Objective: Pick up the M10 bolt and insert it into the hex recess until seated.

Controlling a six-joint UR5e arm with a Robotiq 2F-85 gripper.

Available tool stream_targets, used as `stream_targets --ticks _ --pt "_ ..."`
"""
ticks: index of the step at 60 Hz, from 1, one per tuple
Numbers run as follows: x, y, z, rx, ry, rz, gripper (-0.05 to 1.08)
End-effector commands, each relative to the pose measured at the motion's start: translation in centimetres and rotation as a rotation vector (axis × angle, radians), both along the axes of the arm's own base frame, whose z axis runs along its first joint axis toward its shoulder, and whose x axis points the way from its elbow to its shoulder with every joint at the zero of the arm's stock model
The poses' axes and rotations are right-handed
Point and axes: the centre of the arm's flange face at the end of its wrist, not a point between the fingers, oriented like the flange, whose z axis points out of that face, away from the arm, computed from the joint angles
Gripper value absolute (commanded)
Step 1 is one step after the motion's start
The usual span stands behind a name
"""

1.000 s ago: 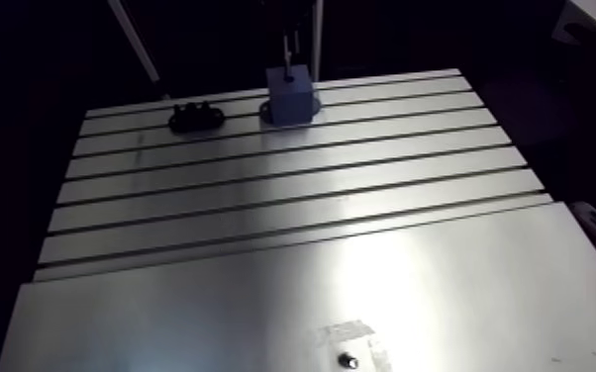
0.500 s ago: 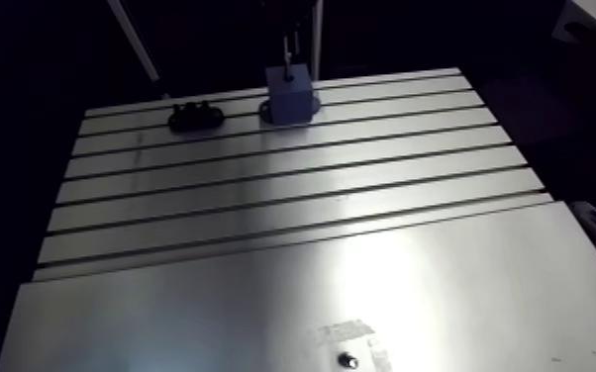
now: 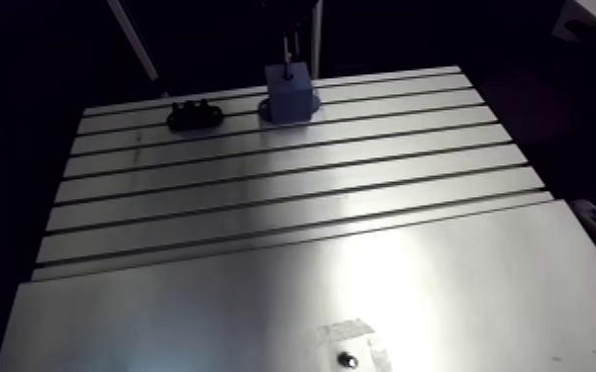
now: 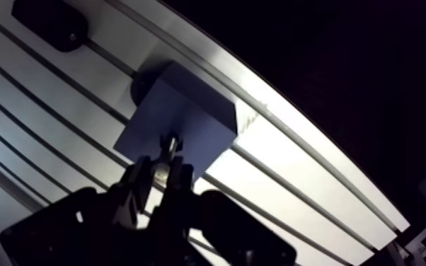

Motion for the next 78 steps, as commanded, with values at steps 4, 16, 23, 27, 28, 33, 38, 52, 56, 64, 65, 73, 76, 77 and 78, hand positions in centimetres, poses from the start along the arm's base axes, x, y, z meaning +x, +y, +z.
stream_targets --ticks 4,16,23,27,28,33,38,52,56,64,65,73,76,77,78 --pt "0.0 0.1 -0.2 -0.002 -0.003 -0.001 0.99" --pt "-0.2 0.1 -0.6 0.000 -0.002 -0.001 0.99" --pt "-0.1 0.1 -0.7 0.000 -0.004 -0.001 0.99" --pt "-0.1 0.1 -0.8 0.000 -0.004 -0.001 0.99" --pt "-0.1 0.1 -0.8 0.000 -0.002 -0.001 0.99" --pt "-0.1 0.1 -1.0 -0.001 -0.005 -0.001 0.99" --pt "-0.1 0.1 -1.0 -0.001 -0.005 -0.001 0.99" --pt "-0.1 0.1 -1.1 -0.001 -0.006 -0.003 0.99" --pt "-0.1 0.1 -1.1 -0.001 -0.005 -0.002 0.99" --pt "-0.1 0.1 -1.1 0.000 -0.002 -0.003 0.98" --pt "-0.1 0.1 -1.1 0.000 -0.002 -0.003 0.98" --pt "0.0 0.1 -1.1 0.000 -0.001 -0.003 0.91" --pt "0.0 0.1 -1.2 0.000 0.005 -0.003 0.81" --pt "0.0 0.1 -1.2 0.000 0.005 -0.003 0.81" --pt "0.0 0.1 -1.2 0.000 0.008 -0.003 0.76"
